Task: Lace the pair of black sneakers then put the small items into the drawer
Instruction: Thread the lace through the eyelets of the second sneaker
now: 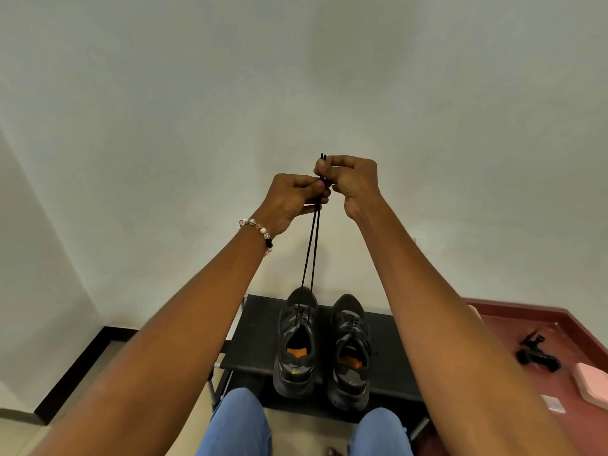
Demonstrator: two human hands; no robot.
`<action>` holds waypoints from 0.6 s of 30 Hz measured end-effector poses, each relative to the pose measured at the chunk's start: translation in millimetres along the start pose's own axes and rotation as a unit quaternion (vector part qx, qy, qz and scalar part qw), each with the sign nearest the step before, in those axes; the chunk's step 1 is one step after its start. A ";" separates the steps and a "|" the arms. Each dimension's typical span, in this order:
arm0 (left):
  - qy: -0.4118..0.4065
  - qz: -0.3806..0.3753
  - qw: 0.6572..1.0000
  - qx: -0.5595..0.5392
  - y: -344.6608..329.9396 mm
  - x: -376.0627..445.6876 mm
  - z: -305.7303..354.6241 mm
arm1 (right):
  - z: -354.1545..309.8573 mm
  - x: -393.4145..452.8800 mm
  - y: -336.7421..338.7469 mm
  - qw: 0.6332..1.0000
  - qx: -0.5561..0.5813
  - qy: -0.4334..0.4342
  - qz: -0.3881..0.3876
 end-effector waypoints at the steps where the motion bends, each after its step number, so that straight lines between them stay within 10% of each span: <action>1: 0.000 0.002 1.000 0.001 0.1 -0.4 -1.4 | 0.5 1.1 0.5 1.000 -0.004 0.003 0.001; 18: -0.007 0.032 0.999 -0.021 -2.9 -4.6 -3.4 | 3.2 6.3 2.9 1.000 0.002 0.022 -0.007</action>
Point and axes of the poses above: each hand's wrist, its own x-axis towards the middle knuckle, its own y-axis out of the back of the hand, z = x × y, the point moved 7 cm from there along x, towards the middle knuckle, and after that the axes turned 2 degrees about -x, right-handed, at the moved point
